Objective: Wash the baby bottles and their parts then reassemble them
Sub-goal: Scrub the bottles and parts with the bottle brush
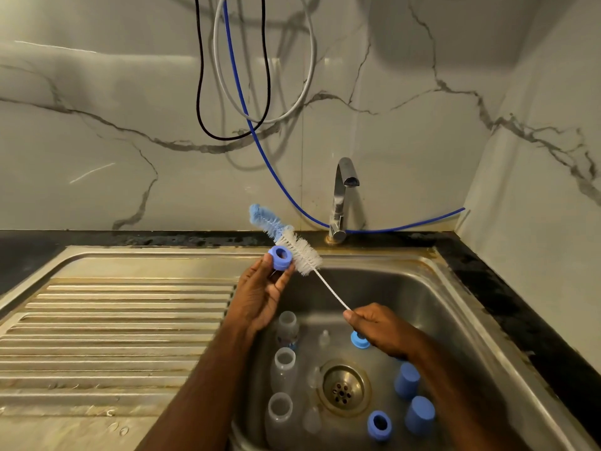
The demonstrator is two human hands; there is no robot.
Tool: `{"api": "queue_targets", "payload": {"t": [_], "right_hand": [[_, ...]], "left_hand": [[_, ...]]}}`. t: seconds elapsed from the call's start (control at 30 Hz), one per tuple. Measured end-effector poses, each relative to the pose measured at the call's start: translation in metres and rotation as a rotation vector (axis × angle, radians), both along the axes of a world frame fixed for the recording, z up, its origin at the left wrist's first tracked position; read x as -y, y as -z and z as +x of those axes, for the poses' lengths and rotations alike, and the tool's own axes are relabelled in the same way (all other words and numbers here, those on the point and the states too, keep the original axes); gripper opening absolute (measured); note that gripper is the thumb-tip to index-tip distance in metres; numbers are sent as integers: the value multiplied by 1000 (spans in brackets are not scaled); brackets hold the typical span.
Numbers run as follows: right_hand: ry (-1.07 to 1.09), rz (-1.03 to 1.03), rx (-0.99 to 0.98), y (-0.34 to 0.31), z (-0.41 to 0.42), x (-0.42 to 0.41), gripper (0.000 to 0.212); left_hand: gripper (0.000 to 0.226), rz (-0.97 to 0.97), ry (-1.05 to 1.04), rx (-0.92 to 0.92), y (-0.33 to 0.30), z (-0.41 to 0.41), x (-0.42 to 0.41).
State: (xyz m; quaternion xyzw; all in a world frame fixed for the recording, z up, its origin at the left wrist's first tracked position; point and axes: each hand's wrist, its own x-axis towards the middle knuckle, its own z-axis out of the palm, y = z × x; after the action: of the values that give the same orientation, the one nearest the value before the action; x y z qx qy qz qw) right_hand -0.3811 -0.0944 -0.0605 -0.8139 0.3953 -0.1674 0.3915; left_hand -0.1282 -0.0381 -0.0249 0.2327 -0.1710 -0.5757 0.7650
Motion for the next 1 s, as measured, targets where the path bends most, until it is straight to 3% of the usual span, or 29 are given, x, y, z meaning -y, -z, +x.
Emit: {"api": "queue_targets", "payload": {"t": [0.07, 0.2, 0.23, 0.4, 0.47, 0.53, 0.67, 0.87, 1.0], "right_hand": [[7, -47, -4, -2, 7, -4, 51], [114, -171, 5, -3, 18, -8, 53], [122, -167, -2, -3, 19, -7, 52], [90, -38, -6, -2, -1, 4, 52], [47, -18, -41, -3, -7, 4, 50], [10, -15, -76, -3, -2, 0, 49], [83, -89, -30, -4, 18, -9, 53], [28, 34, -53, -8, -3, -3, 50], [40, 10, -47, -8, 6, -8, 51]], "left_hand": [[45, 49, -29, 145, 0, -8, -1], [35, 96, -21, 709, 9, -27, -3], [34, 96, -11, 724, 10, -31, -2], [41, 99, -71, 116, 2, -27, 2], [40, 112, -122, -22, 1, -16, 3], [37, 130, -124, -20, 0, -12, 1], [36, 107, -8, 169, -1, -24, -3], [48, 61, -89, -69, -2, -12, 0], [47, 84, 3, 92, 5, -22, 2]]}}
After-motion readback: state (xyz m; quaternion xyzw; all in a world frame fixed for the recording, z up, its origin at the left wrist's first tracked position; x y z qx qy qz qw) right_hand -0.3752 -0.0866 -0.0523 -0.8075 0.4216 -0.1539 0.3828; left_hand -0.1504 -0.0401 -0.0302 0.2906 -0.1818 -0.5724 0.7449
